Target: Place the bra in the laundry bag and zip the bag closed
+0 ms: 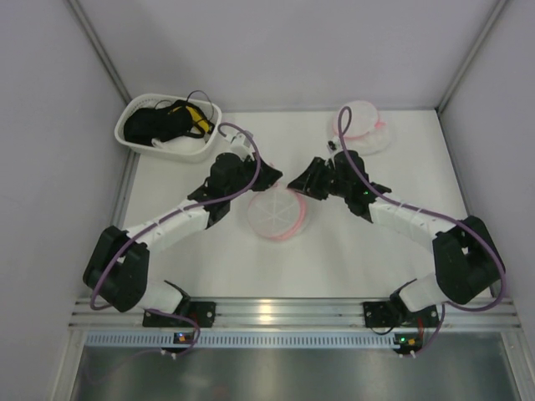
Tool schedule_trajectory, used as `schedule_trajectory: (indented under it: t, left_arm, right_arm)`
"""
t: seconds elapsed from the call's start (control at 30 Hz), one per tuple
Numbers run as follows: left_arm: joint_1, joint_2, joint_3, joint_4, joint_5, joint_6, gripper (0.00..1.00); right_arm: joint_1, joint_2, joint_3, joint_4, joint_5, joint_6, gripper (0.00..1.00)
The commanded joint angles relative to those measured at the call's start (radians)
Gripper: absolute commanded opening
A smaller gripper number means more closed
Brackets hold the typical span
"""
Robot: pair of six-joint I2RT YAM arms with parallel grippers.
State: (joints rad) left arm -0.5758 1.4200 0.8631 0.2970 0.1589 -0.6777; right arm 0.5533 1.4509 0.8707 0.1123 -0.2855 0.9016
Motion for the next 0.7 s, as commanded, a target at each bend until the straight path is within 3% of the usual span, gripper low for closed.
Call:
schedule_trajectory:
  t: [0.0, 0.2, 0.33, 0.47, 0.57, 0.67]
  left_arm:
    - [-0.002, -0.053, -0.006, 0.077, -0.004, 0.015, 0.00]
    - [-0.002, -0.050, -0.007, 0.077, 0.001, 0.012, 0.00]
    - [-0.004, -0.050, -0.007, 0.077, -0.001, 0.013, 0.00]
    - [-0.002, -0.049, -0.007, 0.077, -0.001, 0.013, 0.00]
    - [-0.002, -0.050, -0.010, 0.077, -0.007, 0.015, 0.00]
    - [-0.002, -0.058, -0.015, 0.077, -0.018, 0.018, 0.00]
  right_arm:
    - [-0.001, 0.009, 0.025, 0.081, 0.000, 0.016, 0.36]
    - [-0.001, 0.014, 0.030, 0.082, 0.009, 0.008, 0.27]
    - [0.000, 0.005, 0.034, 0.067, 0.022, -0.001, 0.14]
    - [-0.001, 0.006, 0.042, 0.055, 0.034, -0.015, 0.10]
    - [-0.001, 0.006, 0.048, 0.044, 0.042, -0.027, 0.00]
    - [-0.001, 0.006, 0.056, 0.021, 0.055, -0.049, 0.00]
